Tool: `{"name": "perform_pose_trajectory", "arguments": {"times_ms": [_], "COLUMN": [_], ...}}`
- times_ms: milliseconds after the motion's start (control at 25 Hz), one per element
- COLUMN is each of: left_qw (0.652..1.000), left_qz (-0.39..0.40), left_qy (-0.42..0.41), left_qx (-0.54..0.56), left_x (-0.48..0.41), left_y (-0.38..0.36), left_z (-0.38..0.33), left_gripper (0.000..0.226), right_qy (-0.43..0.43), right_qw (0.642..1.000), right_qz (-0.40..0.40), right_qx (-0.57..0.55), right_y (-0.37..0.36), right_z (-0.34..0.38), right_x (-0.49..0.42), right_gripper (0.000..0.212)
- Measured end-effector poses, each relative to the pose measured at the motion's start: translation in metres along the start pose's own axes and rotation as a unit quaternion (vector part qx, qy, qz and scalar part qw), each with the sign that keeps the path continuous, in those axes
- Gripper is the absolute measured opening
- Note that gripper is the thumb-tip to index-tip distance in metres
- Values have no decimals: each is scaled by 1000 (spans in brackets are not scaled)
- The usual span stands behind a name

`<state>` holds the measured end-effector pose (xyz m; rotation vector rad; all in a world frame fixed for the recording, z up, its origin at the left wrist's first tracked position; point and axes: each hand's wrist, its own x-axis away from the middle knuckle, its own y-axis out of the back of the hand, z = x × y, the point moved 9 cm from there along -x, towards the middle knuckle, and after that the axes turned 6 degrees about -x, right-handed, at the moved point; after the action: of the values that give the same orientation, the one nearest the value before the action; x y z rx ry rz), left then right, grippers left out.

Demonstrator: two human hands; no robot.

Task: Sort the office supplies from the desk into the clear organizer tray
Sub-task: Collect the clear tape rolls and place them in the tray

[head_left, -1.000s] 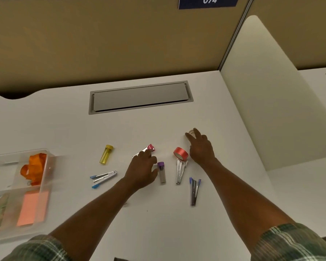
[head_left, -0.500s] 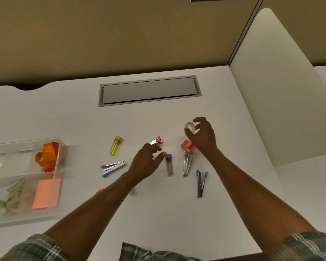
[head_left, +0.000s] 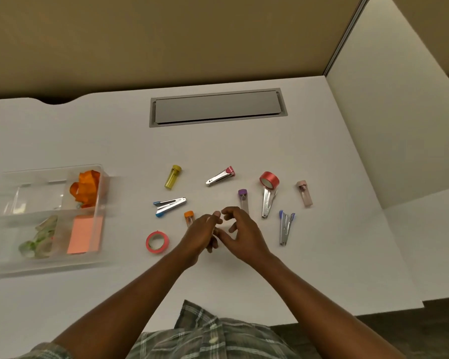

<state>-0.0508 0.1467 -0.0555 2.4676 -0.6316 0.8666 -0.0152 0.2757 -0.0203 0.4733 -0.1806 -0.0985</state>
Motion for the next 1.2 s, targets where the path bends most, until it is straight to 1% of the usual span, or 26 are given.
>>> {"name": "perform_pose_trajectory", "arguments": {"times_ms": [80,160,320,480,600,720,840,1040,1120,1200], "left_qw": [999,998,997,995,990,988,988,991,988,978], "left_qz": [4,9,-1,9,6,-17,-45,-95,-124,-168], "left_qy": [5,7,8,6,-11,-23,-32,-34,-45,-68], "left_qx": [-39,-66,-80,-102,-142,-152,-142,-84,-79,-102], "left_x": [9,17,31,47,62,76,88,104,107,107], "left_y": [6,13,35,63,93,133,177,258,292,325], "left_z": [21,37,60,77,89,97,100,116,122,125], "left_gripper": [45,43,38,36,35,31,32,29,27,23], "right_qy": [-7,-7,-9,35,64,83,95,63,65,72], "right_qw": [999,998,995,986,977,974,972,942,933,930], "right_qz": [5,8,17,13,33,64,79,122,110,85], "right_qx": [36,68,101,161,199,200,200,306,336,349], "right_y": [-5,-12,-42,-77,-114,-154,-188,-239,-246,-245], "right_z": [-10,-15,-12,14,41,65,81,70,68,71], "right_x": [6,8,11,16,16,15,10,4,3,2], "right_gripper": [53,52,54,55,56,60,62,68,65,62]}}
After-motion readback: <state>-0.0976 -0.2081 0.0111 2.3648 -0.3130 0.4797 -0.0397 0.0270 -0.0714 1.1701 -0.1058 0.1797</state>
